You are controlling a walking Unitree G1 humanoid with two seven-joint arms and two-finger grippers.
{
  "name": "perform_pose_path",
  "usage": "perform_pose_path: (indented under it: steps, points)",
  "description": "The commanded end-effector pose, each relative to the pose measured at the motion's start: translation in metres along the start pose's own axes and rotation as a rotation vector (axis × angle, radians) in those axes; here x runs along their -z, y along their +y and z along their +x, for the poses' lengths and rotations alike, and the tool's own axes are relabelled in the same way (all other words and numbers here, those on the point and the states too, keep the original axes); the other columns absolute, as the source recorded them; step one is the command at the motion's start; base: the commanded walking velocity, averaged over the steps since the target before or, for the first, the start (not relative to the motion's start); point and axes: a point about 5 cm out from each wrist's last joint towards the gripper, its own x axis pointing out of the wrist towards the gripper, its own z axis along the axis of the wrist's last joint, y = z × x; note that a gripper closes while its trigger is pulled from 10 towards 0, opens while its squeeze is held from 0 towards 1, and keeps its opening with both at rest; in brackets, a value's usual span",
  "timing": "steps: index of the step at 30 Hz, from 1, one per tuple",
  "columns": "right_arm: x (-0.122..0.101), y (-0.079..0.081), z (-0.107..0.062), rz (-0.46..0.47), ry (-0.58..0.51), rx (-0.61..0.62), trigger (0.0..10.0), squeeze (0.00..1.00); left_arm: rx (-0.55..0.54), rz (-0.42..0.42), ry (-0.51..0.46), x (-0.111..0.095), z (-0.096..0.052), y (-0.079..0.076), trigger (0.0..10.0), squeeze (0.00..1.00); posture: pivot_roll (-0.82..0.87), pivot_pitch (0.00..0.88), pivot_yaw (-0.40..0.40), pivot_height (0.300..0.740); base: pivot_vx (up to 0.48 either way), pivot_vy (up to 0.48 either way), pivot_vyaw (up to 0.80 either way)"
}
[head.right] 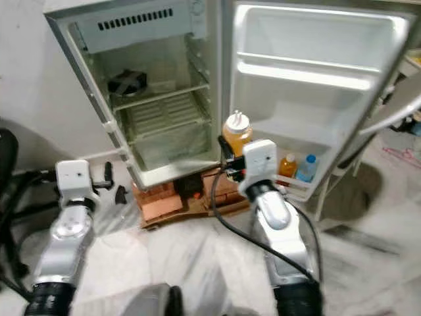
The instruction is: Restocking fridge
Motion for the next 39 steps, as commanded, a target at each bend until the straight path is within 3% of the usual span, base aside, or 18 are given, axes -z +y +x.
perform_pose_path:
  steps: [1, 25, 27, 29, 33, 39]
  points:
    - [-0.005, -0.002, 0.001, -0.013, -0.021, 0.003, 10.0, 0.0, -0.003, 0.003, -0.004, -0.002, 0.001, -0.001, 10.0, 0.0, 0.0, 0.087, 0.049, 0.74, 0.472, 0.0, 0.0]
    - [-0.005, -0.002, 0.001, -0.013, -0.021, 0.003, 10.0, 0.0, -0.003, 0.003, -0.004, -0.002, 0.001, -0.001, 10.0, 0.0, 0.0, 0.087, 0.049, 0.74, 0.472, 0.0, 0.0]
    - [0.013, -0.023, -0.014, -0.083, 0.064, 0.098, 10.0, 0.0, 0.105, 0.046, -0.023, 0.002, -0.012, 0.002, 10.0, 0.0, 0.0, 0.081, 0.04, 0.74, 0.0, -0.48, 0.0]
    - [0.021, -0.032, -0.022, -0.111, 0.103, 0.146, 10.0, 0.0, 0.15, 0.06, -0.021, 0.006, -0.019, 0.004, 10.0, 0.0, 0.0, 0.082, 0.042, 0.74, 0.0, -0.48, 0.0]
    - [0.02, -0.03, -0.021, -0.099, 0.096, 0.15, 10.0, 0.0, 0.154, 0.053, -0.024, 0.005, -0.019, 0.001, 10.0, 0.0, 0.0, 0.081, 0.044, 0.74, 0.0, -0.48, 0.0]
    - [0.021, -0.027, -0.02, -0.103, 0.09, 0.138, 10.0, 0.0, 0.159, 0.02, -0.029, 0.003, -0.021, 0.0, 10.0, 0.0, 0.0, 0.082, 0.044, 0.74, 0.0, 0.0, 0.0]
